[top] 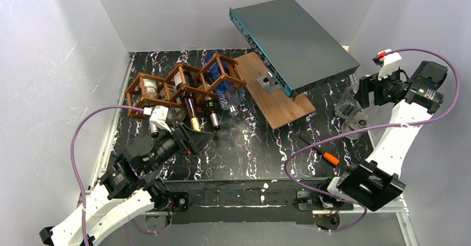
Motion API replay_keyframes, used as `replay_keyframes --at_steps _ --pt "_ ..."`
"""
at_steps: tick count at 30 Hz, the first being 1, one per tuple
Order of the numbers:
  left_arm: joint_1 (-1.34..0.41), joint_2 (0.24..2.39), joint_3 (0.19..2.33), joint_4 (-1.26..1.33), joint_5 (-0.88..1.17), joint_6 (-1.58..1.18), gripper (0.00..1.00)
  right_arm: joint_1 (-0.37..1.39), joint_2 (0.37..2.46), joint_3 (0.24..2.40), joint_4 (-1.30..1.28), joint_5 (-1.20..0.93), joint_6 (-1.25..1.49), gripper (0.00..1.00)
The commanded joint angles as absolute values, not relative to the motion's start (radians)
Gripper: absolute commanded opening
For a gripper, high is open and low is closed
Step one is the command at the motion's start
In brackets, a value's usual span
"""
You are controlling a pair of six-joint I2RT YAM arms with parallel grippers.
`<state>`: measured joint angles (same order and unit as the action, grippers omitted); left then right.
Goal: Take the wine bottle off the wine rack
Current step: Pick up the wine bottle from the wine rack.
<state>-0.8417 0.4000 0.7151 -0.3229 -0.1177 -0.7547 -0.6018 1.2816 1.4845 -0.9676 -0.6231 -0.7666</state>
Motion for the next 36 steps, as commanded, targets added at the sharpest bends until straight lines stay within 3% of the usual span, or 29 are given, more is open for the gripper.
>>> replay_keyframes --at_steps 1,18,21,26,36 --pt "-0.847 0.390 0.724 -0.339 -0.147 -0.735 0.98 -0.604 1.238 1.543 -1.029 -0.718 -0.775 0.90" --pt "-0.847 0.405 0.737 -0.336 -0.145 -0.724 0.98 -0.580 1.221 1.702 -1.237 -1.025 -0.718 0.96" --pt "-0.847 0.408 0.738 -0.335 -0.144 -0.724 0.98 -0.498 1.206 1.687 -1.158 -1.046 -0.600 0.96" --pt "-0.847 0.411 0.739 -0.334 -0.142 -0.727 0.98 -0.221 1.137 1.576 -0.881 -0.901 -0.321 0.96" --pt "-0.847 0.465 0.757 -0.315 -0.142 -0.746 0.98 -0.050 1.184 1.627 -0.888 -0.846 -0.334 0.95"
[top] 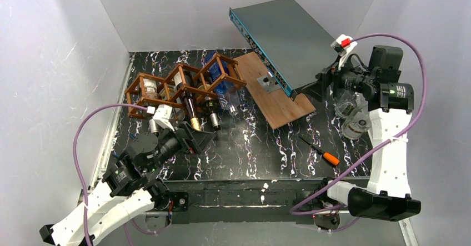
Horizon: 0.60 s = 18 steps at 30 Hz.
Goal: Take the wine bottle off the wine rack
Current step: Pick up the wine bottle from the wine rack.
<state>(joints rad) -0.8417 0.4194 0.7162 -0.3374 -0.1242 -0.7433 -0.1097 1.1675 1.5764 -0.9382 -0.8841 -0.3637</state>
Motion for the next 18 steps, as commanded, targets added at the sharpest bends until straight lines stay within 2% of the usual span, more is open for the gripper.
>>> replay_keyframes --at_steps 1,12,18 --pt "-0.847 0.479 0.760 -0.309 -0.138 -0.750 0.98 -0.033 1.185 1.630 -0.884 -0.841 -0.333 0.94" --pt "-0.848 0.626 0.819 -0.259 -0.111 -0.760 0.98 0.177 1.234 1.705 -0.889 -0.772 -0.368 0.94" --pt "-0.847 0.662 0.838 -0.276 -0.131 -0.767 0.98 0.365 1.300 1.765 -0.892 -0.677 -0.433 0.94"
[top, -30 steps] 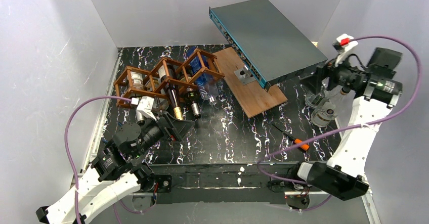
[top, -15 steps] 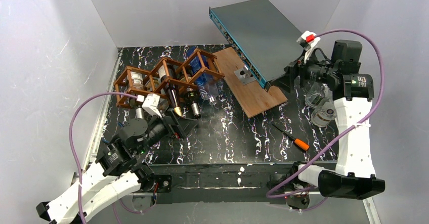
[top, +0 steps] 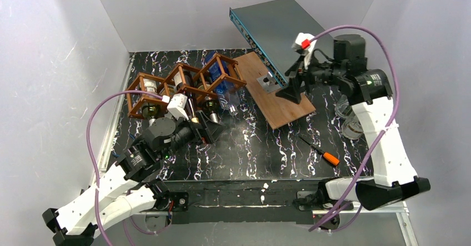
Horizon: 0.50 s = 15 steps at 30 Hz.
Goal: Take the wine bottle off the wine rack
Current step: Pick up the wine bottle from the wine rack.
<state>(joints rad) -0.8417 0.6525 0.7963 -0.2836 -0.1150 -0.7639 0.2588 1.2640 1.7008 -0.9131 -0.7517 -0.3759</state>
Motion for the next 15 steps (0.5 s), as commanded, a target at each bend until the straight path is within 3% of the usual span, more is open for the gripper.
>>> replay_keyframes --at_steps 1,15 --pt "-0.847 0.664 0.841 -0.282 -0.139 -0.766 0.98 0.397 1.316 1.778 -0.896 -0.656 -0.446 0.94" --pt "-0.848 0.617 0.892 -0.481 -0.299 -0.737 0.98 0.887 1.542 1.848 -0.852 -0.214 -0.528 0.94"
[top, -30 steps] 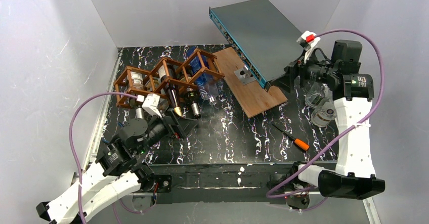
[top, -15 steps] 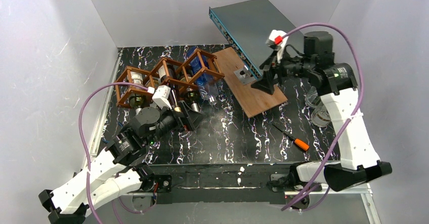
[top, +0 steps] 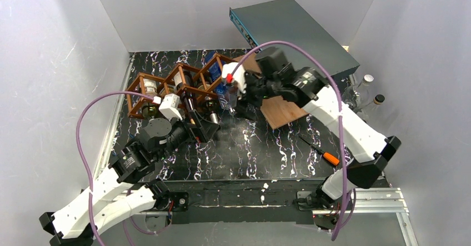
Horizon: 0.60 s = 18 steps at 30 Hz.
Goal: Take the wine bottle off the wine rack
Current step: Pick up the wine bottle from the wine rack.
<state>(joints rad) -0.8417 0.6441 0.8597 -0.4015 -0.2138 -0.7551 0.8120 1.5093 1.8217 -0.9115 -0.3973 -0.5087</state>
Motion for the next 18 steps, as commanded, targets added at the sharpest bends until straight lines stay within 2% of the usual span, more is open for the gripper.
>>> replay_keyframes --at_steps 1,8,15,18 --pt "-0.847 0.607 0.888 -0.491 -0.309 -0.737 0.98 0.903 1.557 1.847 -0.838 -0.169 -0.520 0.94" --pt "-0.847 0.528 0.852 -0.544 -0.363 -0.753 0.98 0.972 1.653 1.824 -0.722 0.064 -0.420 0.96" --pt "-0.847 0.448 0.824 -0.575 -0.383 -0.765 0.98 0.997 1.731 1.740 -0.527 0.341 -0.130 0.98" --pt "-0.847 0.425 0.814 -0.582 -0.382 -0.771 0.98 1.024 1.756 1.714 -0.476 0.473 -0.090 0.98"
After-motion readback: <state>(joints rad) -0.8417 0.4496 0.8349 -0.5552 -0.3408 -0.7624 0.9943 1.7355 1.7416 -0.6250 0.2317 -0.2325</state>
